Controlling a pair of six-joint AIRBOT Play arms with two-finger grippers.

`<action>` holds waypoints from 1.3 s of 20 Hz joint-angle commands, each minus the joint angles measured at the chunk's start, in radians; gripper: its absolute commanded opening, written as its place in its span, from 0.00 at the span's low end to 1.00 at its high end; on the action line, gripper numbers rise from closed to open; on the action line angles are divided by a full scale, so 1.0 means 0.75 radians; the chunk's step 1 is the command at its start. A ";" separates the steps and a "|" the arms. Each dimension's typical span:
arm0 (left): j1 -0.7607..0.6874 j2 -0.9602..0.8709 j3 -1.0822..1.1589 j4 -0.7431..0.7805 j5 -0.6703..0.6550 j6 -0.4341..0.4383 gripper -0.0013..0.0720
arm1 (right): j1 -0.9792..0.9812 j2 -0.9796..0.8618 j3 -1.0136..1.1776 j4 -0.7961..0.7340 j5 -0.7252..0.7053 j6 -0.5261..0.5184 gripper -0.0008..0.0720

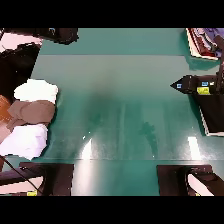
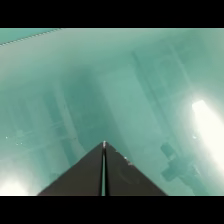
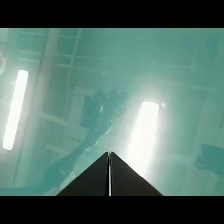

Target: Fold the shirts.

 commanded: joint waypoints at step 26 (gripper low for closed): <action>-0.001 -0.001 0.001 0.006 0.321 0.003 0.05 | 0.005 0.001 -0.001 0.002 -0.027 0.001 0.03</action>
